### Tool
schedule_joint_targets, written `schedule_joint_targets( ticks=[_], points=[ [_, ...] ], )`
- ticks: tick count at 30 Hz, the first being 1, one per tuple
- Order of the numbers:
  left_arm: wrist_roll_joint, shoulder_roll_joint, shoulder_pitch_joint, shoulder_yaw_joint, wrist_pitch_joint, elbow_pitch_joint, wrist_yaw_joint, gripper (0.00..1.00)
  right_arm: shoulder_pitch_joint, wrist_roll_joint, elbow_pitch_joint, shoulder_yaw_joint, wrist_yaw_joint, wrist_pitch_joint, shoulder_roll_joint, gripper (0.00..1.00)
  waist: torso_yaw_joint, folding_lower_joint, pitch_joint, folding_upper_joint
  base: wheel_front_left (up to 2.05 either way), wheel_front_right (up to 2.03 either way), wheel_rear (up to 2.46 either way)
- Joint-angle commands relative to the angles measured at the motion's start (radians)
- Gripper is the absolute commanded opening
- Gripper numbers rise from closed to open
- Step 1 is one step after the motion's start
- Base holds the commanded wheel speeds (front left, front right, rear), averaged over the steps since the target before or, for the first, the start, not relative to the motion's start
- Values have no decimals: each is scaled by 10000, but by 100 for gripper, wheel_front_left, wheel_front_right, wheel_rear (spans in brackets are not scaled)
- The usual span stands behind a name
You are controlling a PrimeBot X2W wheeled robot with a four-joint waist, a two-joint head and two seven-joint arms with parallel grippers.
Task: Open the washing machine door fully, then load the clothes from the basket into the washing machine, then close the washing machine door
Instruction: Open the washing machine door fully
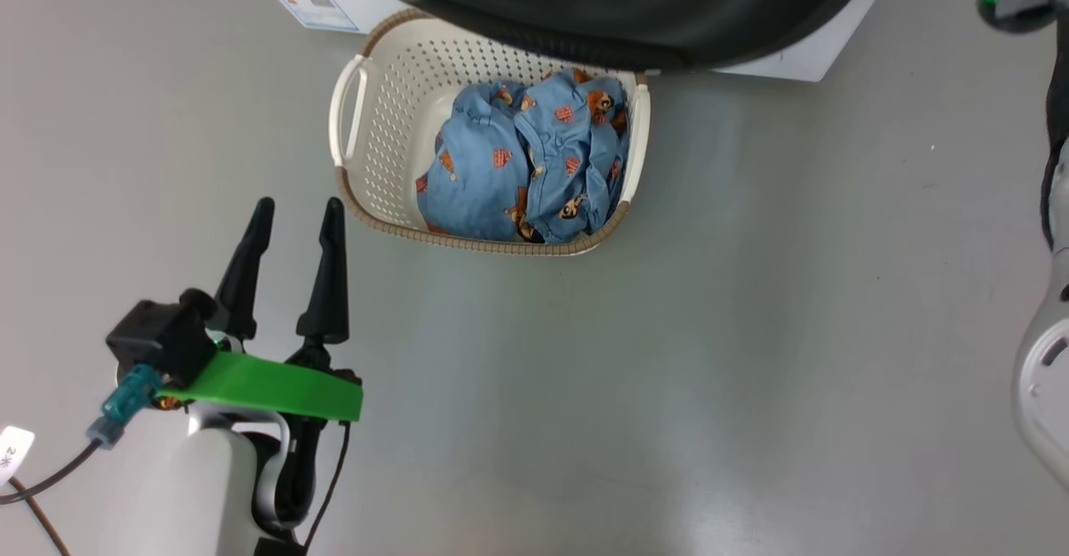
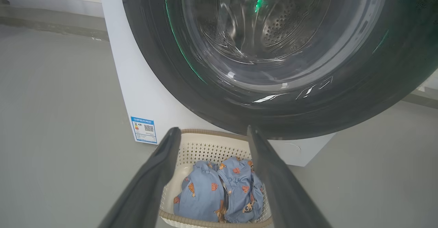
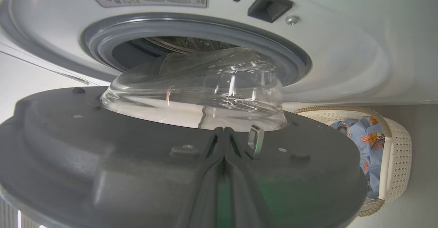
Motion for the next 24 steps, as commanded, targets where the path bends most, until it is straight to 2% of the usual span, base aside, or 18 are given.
schedule_joint_targets(
  ticks=[1,13,18,24],
  points=[
    [151,273,101,358,-63,-309,-17,100,245,-112,-488,46,31,558,515,0,1,0,-132,-1,0,0,0],
    [273,273,460,378,-63,-418,-17,100,1651,218,-2121,-225,31,2929,802,0,72,0,-725,-1,0,0,0],
    [374,273,622,318,-63,-410,-17,100,2326,1088,-2431,504,31,3587,809,0,116,0,-1044,-1,0,0,0],
    [427,273,781,296,-63,-406,-17,100,3202,2166,-2882,1673,31,3481,810,0,157,0,-1362,-1,0,0,0]
  ],
)
